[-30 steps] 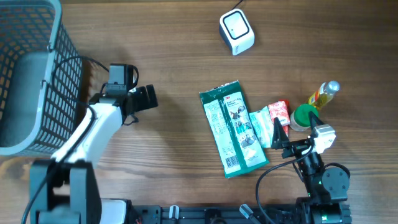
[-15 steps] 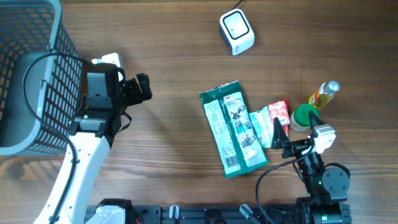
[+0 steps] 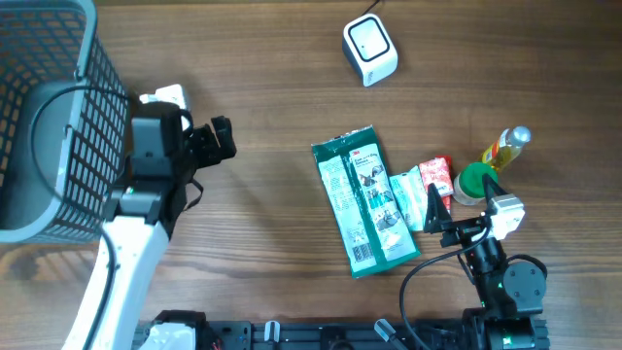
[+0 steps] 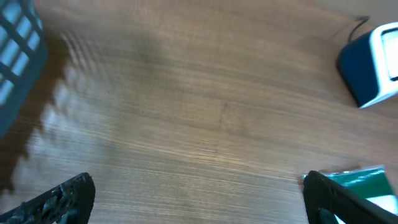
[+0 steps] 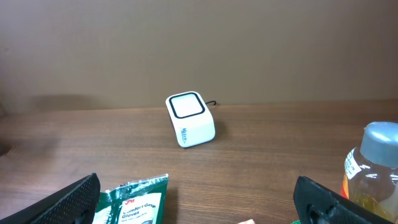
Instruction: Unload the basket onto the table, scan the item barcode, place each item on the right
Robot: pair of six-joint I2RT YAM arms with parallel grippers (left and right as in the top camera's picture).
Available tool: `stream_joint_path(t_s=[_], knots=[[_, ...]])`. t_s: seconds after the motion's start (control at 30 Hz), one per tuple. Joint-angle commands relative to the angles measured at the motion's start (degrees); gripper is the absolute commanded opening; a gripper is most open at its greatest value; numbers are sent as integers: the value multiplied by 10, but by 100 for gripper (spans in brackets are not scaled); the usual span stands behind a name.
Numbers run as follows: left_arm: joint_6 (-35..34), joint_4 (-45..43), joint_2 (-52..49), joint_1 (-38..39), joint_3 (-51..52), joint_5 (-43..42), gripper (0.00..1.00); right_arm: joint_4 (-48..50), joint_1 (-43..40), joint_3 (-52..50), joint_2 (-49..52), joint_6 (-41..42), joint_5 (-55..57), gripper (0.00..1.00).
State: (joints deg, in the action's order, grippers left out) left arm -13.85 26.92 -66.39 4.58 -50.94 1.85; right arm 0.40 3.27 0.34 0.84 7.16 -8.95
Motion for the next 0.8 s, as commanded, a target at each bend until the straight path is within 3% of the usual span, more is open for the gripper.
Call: stream_joint_path(t_s=[0.0,0.23,0.77], knots=[[-3,20,90,-3,1,2,100,2,-3,0,-6,-11,5,100],[-3,43,233,-3,0,2,100,2,-3,0,-6,-12,5,100],[-3,106,316,-3,1,2,100,2,-3,0,-6,-11,5,100]])
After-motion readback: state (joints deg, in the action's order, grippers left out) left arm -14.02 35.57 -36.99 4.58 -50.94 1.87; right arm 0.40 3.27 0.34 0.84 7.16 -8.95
